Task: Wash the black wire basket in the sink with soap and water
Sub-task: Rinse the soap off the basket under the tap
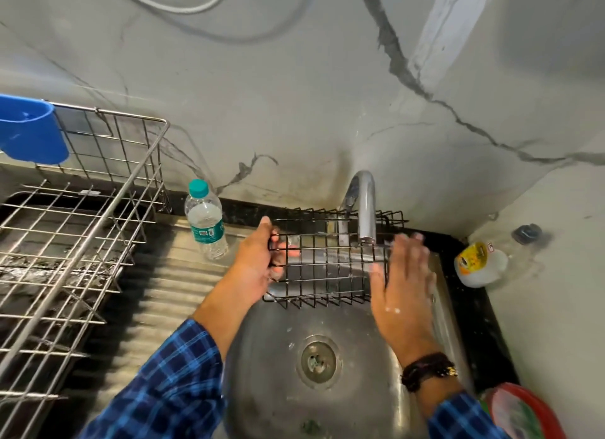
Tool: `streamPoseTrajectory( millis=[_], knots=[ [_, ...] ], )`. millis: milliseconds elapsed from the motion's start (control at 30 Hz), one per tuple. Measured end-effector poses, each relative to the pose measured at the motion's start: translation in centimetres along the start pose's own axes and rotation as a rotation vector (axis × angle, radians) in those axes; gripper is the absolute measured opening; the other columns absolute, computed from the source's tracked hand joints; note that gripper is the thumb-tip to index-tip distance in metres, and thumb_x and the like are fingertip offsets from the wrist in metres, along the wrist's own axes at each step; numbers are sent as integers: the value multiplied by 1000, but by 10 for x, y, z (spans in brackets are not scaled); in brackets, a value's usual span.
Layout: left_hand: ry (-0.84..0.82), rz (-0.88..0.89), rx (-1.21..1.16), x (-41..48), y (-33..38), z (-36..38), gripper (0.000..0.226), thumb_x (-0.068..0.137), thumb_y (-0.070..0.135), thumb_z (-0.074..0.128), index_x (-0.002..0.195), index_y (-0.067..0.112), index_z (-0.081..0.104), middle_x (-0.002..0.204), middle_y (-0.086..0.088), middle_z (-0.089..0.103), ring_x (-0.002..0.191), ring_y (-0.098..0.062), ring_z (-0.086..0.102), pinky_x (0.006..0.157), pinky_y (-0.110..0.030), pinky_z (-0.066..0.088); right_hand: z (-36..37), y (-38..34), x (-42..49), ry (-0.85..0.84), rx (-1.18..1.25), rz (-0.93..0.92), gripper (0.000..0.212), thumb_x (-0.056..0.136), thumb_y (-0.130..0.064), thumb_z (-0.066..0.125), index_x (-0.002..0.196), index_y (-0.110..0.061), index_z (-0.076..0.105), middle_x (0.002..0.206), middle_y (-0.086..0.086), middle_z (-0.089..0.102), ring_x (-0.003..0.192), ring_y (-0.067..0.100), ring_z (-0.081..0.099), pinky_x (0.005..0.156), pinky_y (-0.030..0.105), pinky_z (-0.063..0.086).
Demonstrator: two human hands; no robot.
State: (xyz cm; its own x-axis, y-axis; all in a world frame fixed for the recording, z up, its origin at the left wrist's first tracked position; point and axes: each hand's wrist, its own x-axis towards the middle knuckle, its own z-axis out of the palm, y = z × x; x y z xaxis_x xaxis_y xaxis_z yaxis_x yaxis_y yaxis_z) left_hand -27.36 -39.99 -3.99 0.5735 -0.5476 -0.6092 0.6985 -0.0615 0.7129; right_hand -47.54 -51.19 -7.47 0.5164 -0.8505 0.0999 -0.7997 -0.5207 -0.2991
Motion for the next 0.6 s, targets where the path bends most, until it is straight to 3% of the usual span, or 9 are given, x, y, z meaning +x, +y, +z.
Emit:
streamPoseTrajectory(
  millis=[33,100,200,300,367,433,533,600],
  knots=[
    [-13,21,20,-3,-1,3,44,103,49,41,70,22,49,56,0,55,45,-10,37,32,-16,19,1,-2,-3,0,36,91,75,99,-61,9,159,-20,-9,165,18,-15,152,39,-10,119,66,11],
    [-44,59,73,-10,-6,14,44,104,48,39,70,22,50,57,1,54,38,-8,39,33,-17,23,8,-30,-14,3,14,74,78,99,-62,5,158,-15,-15,162,25,-19,150,45,-13,118,68,6],
    [3,132,191,-19,-15,28,46,106,43,39,74,16,58,54,4,63,38,-5,57,35,-15,38,18,-83,-39,-33,8,-257,75,99,-58,6,158,-16,-16,163,20,-23,150,40,-20,119,63,-10],
    [21,110,108,-18,-17,22,45,105,43,38,76,15,58,52,3,66,41,-9,60,36,-16,40,18,-79,-31,-11,25,-436,69,102,-50,16,160,-20,-3,168,6,-11,154,27,-11,123,54,-3],
    [21,93,36,-16,-12,16,43,105,46,39,76,17,52,52,1,65,38,-10,48,34,-19,30,18,-54,-16,-2,113,-271,68,101,-53,15,159,-25,-3,167,2,-9,154,22,-9,124,52,2],
    [21,103,122,-14,-9,14,43,105,48,37,79,16,51,54,2,65,38,-8,43,35,-20,27,20,-33,-6,-43,241,-7,72,98,-64,12,159,-28,-1,168,5,-7,154,24,-5,123,55,10],
    [-23,168,362,-17,-1,22,45,106,47,30,87,14,54,63,2,66,45,-6,58,38,-20,37,23,-29,-10,-89,433,146,85,90,-74,21,158,-24,13,163,11,17,151,31,19,117,56,31],
    [-61,209,486,-19,7,31,45,106,47,29,88,14,54,69,-2,63,52,-6,64,40,-18,41,21,-31,-15,-45,541,213,77,92,-68,35,154,-23,25,156,12,29,142,29,34,110,47,40]
  ],
)
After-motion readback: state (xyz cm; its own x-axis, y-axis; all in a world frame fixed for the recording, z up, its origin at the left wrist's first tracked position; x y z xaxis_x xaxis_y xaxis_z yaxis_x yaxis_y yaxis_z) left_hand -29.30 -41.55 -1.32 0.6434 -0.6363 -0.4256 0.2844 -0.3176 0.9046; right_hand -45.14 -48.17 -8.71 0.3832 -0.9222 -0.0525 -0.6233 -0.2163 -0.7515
